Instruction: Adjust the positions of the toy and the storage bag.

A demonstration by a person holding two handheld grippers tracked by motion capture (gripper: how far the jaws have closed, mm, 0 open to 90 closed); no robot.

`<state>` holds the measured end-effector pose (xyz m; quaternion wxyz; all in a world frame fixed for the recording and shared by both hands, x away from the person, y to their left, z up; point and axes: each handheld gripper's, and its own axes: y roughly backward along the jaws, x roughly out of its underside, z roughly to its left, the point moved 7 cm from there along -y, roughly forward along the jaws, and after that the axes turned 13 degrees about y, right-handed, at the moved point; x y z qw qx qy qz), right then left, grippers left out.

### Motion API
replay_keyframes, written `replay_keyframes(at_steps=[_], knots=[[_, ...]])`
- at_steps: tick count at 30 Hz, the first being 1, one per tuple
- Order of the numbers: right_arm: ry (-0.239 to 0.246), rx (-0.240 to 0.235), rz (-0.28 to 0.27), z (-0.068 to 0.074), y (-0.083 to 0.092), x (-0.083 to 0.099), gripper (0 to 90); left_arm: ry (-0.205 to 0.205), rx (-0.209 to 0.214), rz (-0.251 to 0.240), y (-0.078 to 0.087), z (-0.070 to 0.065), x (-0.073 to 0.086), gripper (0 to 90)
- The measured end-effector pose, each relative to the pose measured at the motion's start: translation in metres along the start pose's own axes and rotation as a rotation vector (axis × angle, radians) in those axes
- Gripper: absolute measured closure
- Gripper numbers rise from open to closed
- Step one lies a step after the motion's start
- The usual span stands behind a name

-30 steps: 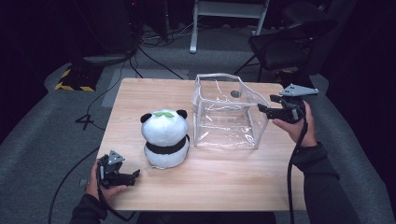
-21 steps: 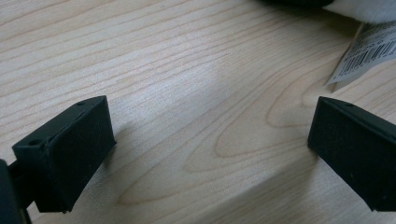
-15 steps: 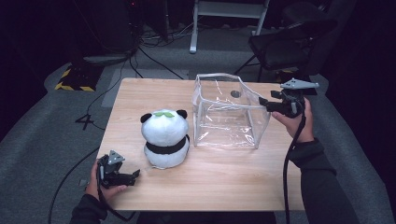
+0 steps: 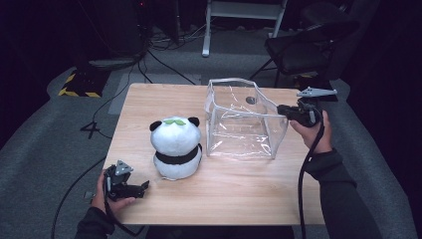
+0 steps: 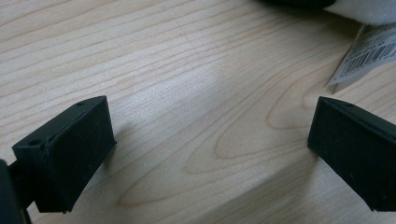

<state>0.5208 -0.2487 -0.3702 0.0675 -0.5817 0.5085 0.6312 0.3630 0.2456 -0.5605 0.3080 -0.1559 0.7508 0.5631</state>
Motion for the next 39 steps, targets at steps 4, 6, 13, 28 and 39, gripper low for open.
replay_keyframes(at_steps=[4,6,13,28,39], knots=[[0.02,-0.002,-0.005,0.002,0.005,0.002,86.5,0.001,-0.003,-0.002,-0.001,-0.001,-0.001,0.5],[0.028,-0.009,-0.008,0.005,0.012,0.006,86.7,0.001,-0.003,-0.001,-0.002,-0.002,-0.002,0.5],[0.045,-0.013,-0.008,0.004,0.026,0.014,87.2,-0.019,0.011,0.003,-0.009,-0.01,-0.008,0.4],[0.031,-0.076,-0.082,0.011,0.051,0.0,66.2,-0.103,0.073,0.025,-0.03,-0.033,-0.028,0.6],[0.233,-0.243,-0.075,0.084,0.03,-0.027,48.6,-0.147,0.114,0.005,-0.039,-0.061,-0.034,11.0]])
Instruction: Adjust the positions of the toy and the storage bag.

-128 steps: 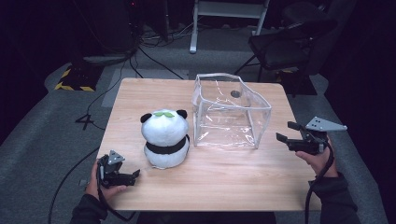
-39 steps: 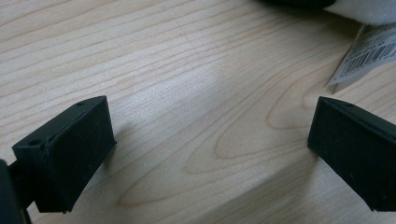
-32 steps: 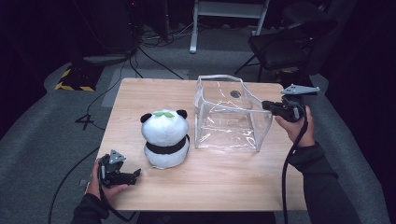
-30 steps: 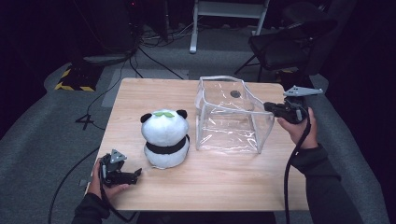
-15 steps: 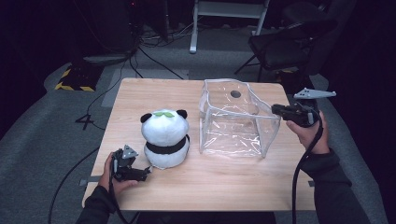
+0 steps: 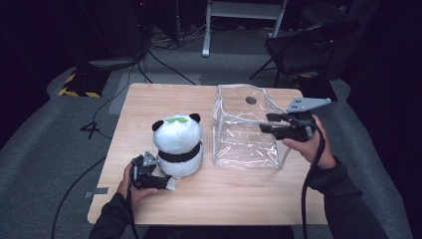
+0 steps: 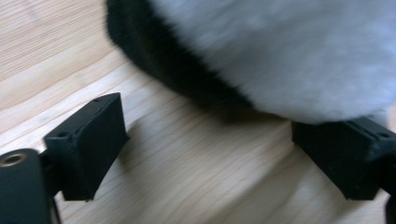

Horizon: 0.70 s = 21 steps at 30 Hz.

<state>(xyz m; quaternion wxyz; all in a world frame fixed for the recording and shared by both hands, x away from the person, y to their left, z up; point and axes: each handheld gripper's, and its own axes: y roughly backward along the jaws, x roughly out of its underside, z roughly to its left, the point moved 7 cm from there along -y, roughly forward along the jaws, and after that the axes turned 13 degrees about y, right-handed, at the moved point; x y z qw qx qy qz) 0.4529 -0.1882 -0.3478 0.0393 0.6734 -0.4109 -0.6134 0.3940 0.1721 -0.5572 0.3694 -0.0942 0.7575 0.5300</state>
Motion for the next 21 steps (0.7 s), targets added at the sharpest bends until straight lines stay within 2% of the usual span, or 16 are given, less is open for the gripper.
replay_keyframes(at_steps=[3,4,6,7,8,11,15,17,18,19,21], knots=[[0.017,-0.009,0.015,0.005,-0.008,-0.003,47.1,-0.008,0.01,0.005,-0.001,-0.005,0.0,11.3],[0.025,-0.002,0.035,0.006,-0.014,-0.003,52.4,-0.009,0.008,0.006,-0.003,-0.009,-0.002,11.3],[0.025,-0.011,0.046,0.006,-0.02,-0.003,55.9,-0.007,0.012,0.005,-0.006,-0.013,-0.003,11.3],[0.029,-0.005,0.054,0.005,-0.021,-0.002,59.9,-0.015,0.013,0.002,-0.007,-0.015,-0.005,11.3],[0.035,0.003,0.057,0.004,-0.022,-0.002,62.3,-0.006,0.019,0.004,-0.009,-0.017,-0.005,11.3],[0.04,-0.012,0.043,0.003,-0.022,-0.002,73.6,-0.019,0.02,0.007,-0.012,-0.021,-0.008,11.3],[0.052,-0.031,0.042,0.003,-0.023,-0.003,78.2,-0.015,0.015,0.004,-0.016,-0.024,-0.012,11.0],[0.08,-0.076,0.035,0.007,-0.023,-0.006,83.8,-0.001,0.014,0.009,-0.019,-0.028,-0.014,10.8],[0.08,-0.076,0.035,0.007,-0.023,-0.006,83.8,-0.001,0.014,0.009,-0.019,-0.028,-0.014,10.6],[0.108,-0.105,0.028,0.012,-0.023,-0.007,85.9,-0.012,0.01,0.006,-0.021,-0.029,-0.016,10.5],[0.129,-0.121,0.022,0.017,-0.022,-0.008,87.2,-0.014,0.006,0.003,-0.022,-0.029,-0.017,10.0]])
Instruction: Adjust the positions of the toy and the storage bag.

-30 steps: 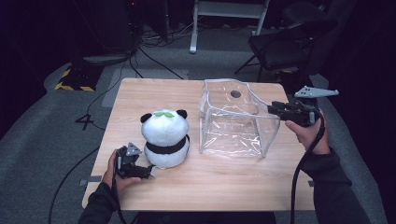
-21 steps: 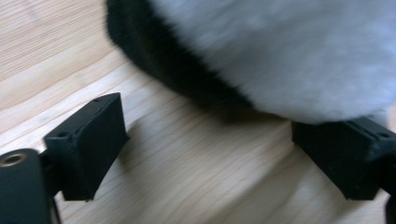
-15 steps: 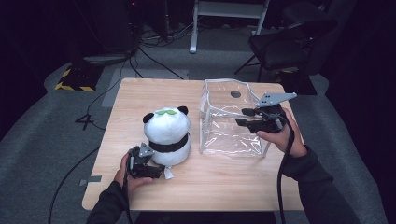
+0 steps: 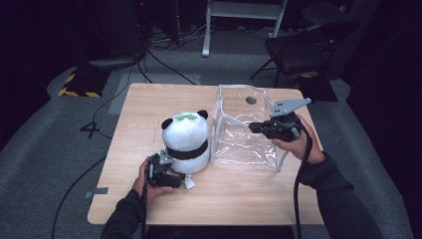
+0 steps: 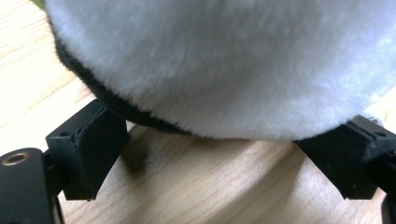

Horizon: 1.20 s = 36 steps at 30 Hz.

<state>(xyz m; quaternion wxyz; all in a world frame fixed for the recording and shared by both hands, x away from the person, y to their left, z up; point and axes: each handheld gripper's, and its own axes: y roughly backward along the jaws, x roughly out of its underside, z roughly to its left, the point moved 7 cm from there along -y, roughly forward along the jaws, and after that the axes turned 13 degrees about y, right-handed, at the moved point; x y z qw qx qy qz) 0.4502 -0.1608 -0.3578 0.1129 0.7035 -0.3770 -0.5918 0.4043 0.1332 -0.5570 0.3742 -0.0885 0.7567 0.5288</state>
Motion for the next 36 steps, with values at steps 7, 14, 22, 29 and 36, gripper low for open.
replay_keyframes(at_steps=[7,14,22,29,36], knots=[[0.044,-0.021,-0.011,0.013,0.007,0.0,88.0,-0.002,0.002,0.004,-0.003,-0.003,-0.002,9.6],[0.04,-0.022,-0.02,0.018,0.017,0.006,87.9,-0.004,-0.002,0.003,0.001,-0.001,-0.001,15.8],[0.043,-0.006,-0.026,0.028,0.026,0.011,87.9,-0.031,0.011,-0.017,0.016,0.001,-0.006,16.3],[0.057,-0.003,-0.019,0.034,0.029,0.011,87.7,-0.009,0.055,-0.078,0.041,0.01,-0.013,15.9],[0.015,0.022,-0.036,0.031,0.03,0.013,80.0,-0.033,0.065,-0.098,0.048,0.012,-0.025,15.9]])
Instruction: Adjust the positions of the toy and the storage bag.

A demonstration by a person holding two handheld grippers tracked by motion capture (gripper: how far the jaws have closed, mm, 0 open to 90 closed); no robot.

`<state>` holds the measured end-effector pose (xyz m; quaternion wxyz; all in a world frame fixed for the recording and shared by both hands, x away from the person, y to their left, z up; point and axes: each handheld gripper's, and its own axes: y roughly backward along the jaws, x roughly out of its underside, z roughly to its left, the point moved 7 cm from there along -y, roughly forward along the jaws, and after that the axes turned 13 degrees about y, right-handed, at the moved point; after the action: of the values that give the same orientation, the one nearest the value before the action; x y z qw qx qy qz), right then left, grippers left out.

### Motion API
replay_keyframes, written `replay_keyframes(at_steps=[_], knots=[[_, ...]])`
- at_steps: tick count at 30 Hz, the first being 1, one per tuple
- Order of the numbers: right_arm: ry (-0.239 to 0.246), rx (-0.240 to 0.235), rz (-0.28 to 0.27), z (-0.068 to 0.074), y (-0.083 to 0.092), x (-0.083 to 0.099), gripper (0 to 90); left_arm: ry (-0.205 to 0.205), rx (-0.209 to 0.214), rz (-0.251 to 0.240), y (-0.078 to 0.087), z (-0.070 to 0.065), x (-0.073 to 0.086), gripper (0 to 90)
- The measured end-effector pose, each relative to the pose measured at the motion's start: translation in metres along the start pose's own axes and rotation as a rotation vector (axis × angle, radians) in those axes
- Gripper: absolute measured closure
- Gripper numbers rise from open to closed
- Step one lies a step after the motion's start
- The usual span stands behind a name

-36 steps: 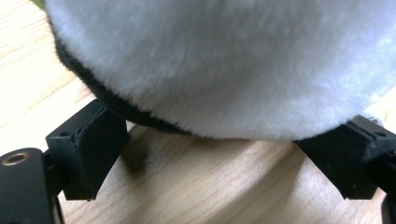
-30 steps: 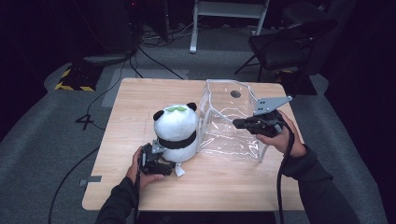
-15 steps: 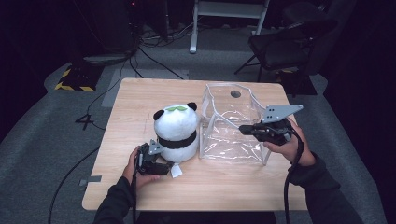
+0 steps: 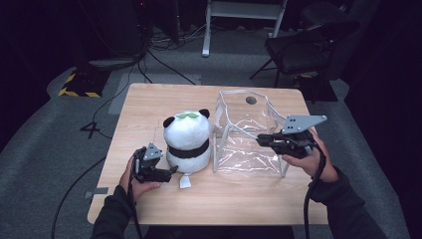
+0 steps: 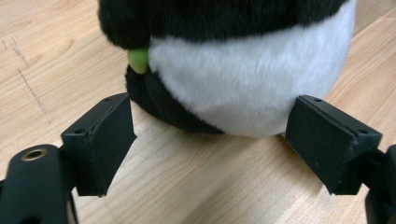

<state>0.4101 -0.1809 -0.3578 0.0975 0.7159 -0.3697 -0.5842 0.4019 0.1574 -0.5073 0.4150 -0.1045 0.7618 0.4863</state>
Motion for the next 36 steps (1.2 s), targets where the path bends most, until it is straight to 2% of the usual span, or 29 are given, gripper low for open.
replay_keyframes(at_steps=[1,2,4,5,6,7,9,10,13,16,17,18,20,21,24,25,28,30,32,34,35,36], knots=[[0.0,0.0,0.0,0.0,0.0,0.0,80.0,0.0,0.0,0.0,0.0,0.0,0.0,15.8],[-0.009,0.019,-0.002,-0.002,0.001,0.001,72.2,0.008,0.006,-0.012,0.001,0.0,-0.003,15.7],[-0.027,0.04,-0.004,-0.006,0.004,0.003,63.4,0.009,0.012,-0.031,0.003,0.002,-0.01,15.5],[-0.027,0.04,-0.004,-0.006,0.004,0.003,63.4,0.009,0.012,-0.031,0.003,0.002,-0.01,15.5],[-0.036,0.061,-0.003,-0.008,0.006,0.004,58.3,0.003,0.016,-0.029,0.004,0.003,-0.012,15.5],[-0.068,0.105,-0.011,-0.016,0.014,0.007,53.2,-0.001,0.024,-0.036,0.006,0.004,-0.016,15.6],[-0.086,0.123,-0.015,-0.02,0.018,0.01,50.6,-0.005,0.029,-0.041,0.007,0.005,-0.018,15.5],[-0.109,0.17,-0.013,-0.028,0.027,0.015,46.3,-0.006,0.021,-0.065,0.01,0.006,-0.022,15.7],[-0.139,0.238,-0.01,-0.038,0.041,0.022,38.4,0.007,0.034,-0.088,0.013,0.005,-0.026,15.8],[-0.16,0.292,-0.007,-0.049,0.054,0.03,37.1,0.01,0.024,-0.102,0.014,0.008,-0.032,15.7],[-0.16,0.292,-0.007,-0.049,0.054,0.03,37.1,0.015,0.031,-0.105,0.014,0.008,-0.034,15.7],[-0.178,0.333,-0.008,-0.057,0.063,0.038,35.6,0.022,0.045,-0.116,0.012,0.008,-0.038,15.5],[-0.185,0.345,-0.006,-0.06,0.065,0.041,35.1,0.021,0.055,-0.112,0.01,0.008,-0.038,15.4],[-0.202,0.372,0.001,-0.065,0.071,0.051,35.0,0.018,0.063,-0.113,0.009,0.008,-0.039,14.9],[-0.216,0.393,0.012,-0.07,0.074,0.062,34.4,0.033,0.091,-0.116,0.006,0.009,-0.041,14.2],[-0.248,0.427,0.037,-0.075,0.076,0.077,33.1,0.032,0.118,-0.114,0.005,0.009,-0.043,15.5],[-0.296,0.479,0.102,-0.084,0.078,0.099,32.3,0.025,0.13,-0.122,0.007,0.007,-0.045,15.8],[-0.323,0.478,0.107,-0.086,0.08,0.112,32.1,0.008,0.116,-0.143,0.01,0.002,-0.049,15.7],[-0.338,0.484,0.109,-0.087,0.081,0.118,31.8,0.002,0.129,-0.138,0.01,0.0,-0.049,15.8],[-0.39,0.504,0.102,-0.091,0.087,0.137,31.4,0.002,0.129,-0.126,0.007,-0.002,-0.05,15.5],[-0.39,0.504,0.102,-0.091,0.087,0.137,31.4,-0.005,0.128,-0.12,0.005,-0.002,-0.051,15.5],[-0.421,0.51,0.11,-0.091,0.088,0.151,31.0,0.002,0.135,-0.131,0.002,-0.002,-0.053,15.1]])
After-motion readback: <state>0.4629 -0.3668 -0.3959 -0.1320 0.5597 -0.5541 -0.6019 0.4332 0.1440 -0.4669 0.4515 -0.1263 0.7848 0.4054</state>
